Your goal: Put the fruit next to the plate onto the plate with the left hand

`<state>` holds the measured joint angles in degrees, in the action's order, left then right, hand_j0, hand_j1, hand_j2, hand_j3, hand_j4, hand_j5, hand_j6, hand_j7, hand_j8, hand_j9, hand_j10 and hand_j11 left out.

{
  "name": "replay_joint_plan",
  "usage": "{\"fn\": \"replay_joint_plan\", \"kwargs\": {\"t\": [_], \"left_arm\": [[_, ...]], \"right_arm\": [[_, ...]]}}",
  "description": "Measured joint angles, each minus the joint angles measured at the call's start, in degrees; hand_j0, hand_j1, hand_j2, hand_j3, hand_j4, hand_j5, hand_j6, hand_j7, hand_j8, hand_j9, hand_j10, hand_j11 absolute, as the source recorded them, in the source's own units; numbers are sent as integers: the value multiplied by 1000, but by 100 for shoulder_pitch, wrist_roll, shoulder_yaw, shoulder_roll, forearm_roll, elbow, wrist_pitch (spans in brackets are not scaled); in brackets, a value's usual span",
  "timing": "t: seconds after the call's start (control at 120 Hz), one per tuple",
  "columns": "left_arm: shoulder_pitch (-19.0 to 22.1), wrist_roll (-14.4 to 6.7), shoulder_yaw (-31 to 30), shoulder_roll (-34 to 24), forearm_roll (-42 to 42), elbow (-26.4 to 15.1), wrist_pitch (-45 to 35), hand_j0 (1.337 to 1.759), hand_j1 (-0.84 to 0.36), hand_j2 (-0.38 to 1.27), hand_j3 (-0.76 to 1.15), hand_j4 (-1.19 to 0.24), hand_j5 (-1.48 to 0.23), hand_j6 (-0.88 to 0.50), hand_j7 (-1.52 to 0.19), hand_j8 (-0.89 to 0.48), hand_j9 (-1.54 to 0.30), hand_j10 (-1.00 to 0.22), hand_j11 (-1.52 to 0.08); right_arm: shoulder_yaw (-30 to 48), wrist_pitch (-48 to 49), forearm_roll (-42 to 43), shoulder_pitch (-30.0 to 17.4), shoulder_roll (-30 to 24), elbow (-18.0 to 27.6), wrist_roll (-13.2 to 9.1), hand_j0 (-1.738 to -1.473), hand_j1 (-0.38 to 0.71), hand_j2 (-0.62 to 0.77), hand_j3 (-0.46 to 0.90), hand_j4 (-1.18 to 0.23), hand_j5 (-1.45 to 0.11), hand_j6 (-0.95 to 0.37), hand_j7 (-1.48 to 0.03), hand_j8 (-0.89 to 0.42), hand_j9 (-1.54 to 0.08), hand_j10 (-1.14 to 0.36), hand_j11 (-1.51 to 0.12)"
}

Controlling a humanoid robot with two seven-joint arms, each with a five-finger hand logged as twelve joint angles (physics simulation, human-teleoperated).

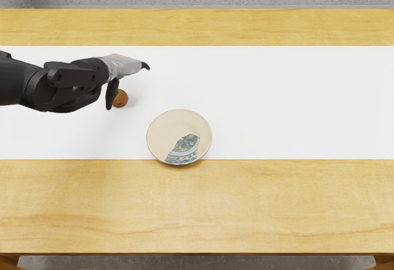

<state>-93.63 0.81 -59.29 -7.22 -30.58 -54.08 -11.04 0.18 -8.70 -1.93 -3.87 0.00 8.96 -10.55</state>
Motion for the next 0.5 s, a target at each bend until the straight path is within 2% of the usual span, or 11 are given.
{"fn": "replay_joint_plan", "kwargs": {"t": [0.217,0.5], "left_arm": [[155,-9,-23,37,-8,61,3,1658,33,53,0,-264,-343,-265,-343,-265,-343,-264,-343],[429,-4,2,45,-1,467,-16,1658,-121,79,0,-393,-510,-393,-510,-393,-510,-393,-510]], "right_arm": [[0,0,2,0,0,0,0,-1658,-349,0,0,0,0,-1,0,0,0,0,0],[0,0,1,0,0,-1,0,-1658,-349,0,0,0,0,-1,0,0,0,0,0]]}}
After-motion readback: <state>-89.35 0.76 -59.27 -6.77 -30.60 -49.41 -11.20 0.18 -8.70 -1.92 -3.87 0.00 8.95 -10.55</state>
